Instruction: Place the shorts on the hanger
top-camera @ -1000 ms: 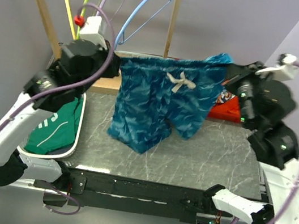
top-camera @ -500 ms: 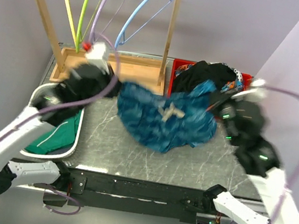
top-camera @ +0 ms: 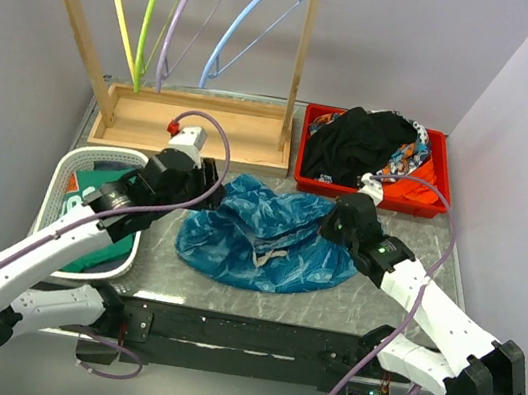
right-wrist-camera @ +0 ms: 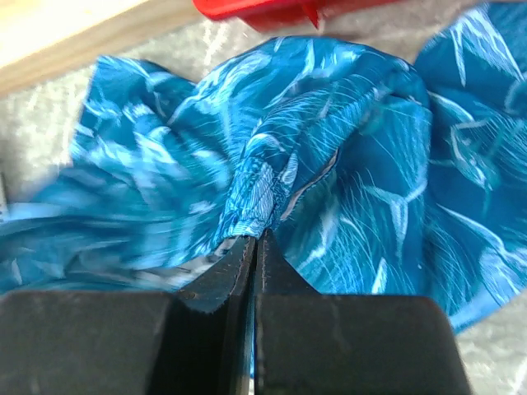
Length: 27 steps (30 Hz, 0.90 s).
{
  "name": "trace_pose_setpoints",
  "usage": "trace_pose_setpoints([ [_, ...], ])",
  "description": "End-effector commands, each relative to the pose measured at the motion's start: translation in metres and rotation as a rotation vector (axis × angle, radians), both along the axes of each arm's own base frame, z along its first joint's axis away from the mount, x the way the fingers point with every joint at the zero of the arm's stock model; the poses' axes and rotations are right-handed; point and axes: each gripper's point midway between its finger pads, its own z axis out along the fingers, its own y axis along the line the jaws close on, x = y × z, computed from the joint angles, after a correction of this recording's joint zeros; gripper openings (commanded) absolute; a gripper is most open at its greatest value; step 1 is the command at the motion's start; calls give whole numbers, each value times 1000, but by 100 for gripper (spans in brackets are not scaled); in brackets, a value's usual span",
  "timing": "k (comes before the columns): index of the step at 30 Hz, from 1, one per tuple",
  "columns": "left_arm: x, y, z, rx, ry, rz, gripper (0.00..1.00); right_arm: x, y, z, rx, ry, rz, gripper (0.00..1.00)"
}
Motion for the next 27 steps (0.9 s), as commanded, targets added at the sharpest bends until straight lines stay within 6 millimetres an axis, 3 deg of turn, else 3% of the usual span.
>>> trace_pose_setpoints([
  [1, 2, 3, 81, -80, -179, -23, 62, 14, 6, 24, 65, -91, -6, 0],
  [3, 0, 6, 101, -77, -206, -32, 66, 14, 7, 26, 59, -96, 0, 0],
  [4, 4, 9, 132, -86, -270, -17, 66, 15, 6, 27, 55, -99, -3, 0],
  [6, 11, 16, 166, -96, -351, 25, 69, 17, 6, 28, 48, -107, 2, 0],
  [7, 17, 19, 195, -108, -406, 53, 71, 18, 7, 30, 51, -112, 4, 0],
  [8, 27, 28, 210, -100, -439, 109, 72, 18, 7, 30, 53, -111, 3, 0],
  [10, 45, 28, 245, -96, -494, 129, 72, 19, 10, 31, 56, -113, 17, 0],
  [13, 78, 32, 277, -102, -539, 131, 70, 17, 16, 28, 68, -104, 49, 0],
  [14, 88, 37, 283, -96, -554, 142, 70, 16, 16, 27, 69, -103, 56, 1],
  [16, 104, 26, 297, -83, -594, 91, 71, 15, 15, 24, 66, -103, 60, 1],
  [20, 140, 28, 303, -16, -627, 87, 72, 12, 17, 21, 62, -98, 83, 3],
  [27, 179, 13, 283, 97, -614, 21, 70, 11, 15, 19, 33, -99, 99, 3],
])
